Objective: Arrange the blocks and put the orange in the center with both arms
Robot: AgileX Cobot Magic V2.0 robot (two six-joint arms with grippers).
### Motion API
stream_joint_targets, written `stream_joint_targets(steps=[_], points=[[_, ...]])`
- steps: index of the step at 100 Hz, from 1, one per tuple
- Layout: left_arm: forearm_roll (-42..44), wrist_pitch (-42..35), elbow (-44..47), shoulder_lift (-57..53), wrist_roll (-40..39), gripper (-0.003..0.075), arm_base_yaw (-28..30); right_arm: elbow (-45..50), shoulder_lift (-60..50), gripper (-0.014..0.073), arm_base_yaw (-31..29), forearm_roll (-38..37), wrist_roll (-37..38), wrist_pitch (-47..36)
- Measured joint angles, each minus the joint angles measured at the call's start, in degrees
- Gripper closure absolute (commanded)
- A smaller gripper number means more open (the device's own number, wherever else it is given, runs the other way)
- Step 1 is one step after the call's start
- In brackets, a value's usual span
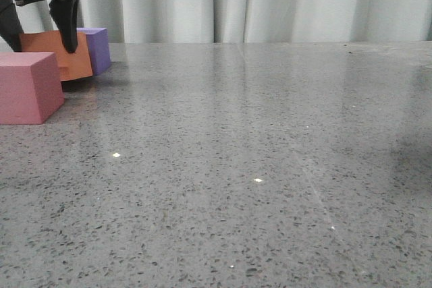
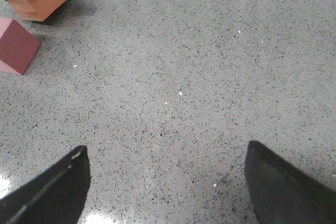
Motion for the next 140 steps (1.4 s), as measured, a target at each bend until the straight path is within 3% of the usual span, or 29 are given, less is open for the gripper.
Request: stream_joint_targets(steps=[13,53,95,110,127,140], points=[[-0.28,0.21,0.0,0.28,0.0,0.0125,0.0,0.0,0.0,-0.0008,0.0,0.0,0.0,0.0],[-0.37,0.03,0.0,-1.72,-0.03,0.0134,0.0,0.0,0.0,-0.0008,0.0,0.0,0.0,-0.12],[1.55,-3.53,0.0,-14.86,1.48,0.0143,-1.71,0.0,-0.14,-0.0008,0.0,-0.98,0.0,-2.34],[3.58,-4.45,0.0,-18.92,2.75,0.0216,-4.66,1.58,-1.92,-0.0008,0.0,-2.76,0.0,-4.67],[4.54,-6.35,0.1,-22.05,5.06,0.0382,-7.63,4.69,-5.51,0.0011,0.0,-4.62,0.0,-7.62],[4.76,-8.74,2.47,-24.83,6.1,0.0546,-9.14,7.49,-8.96,0.0188,0.0,-5.81,0.0,-8.63]])
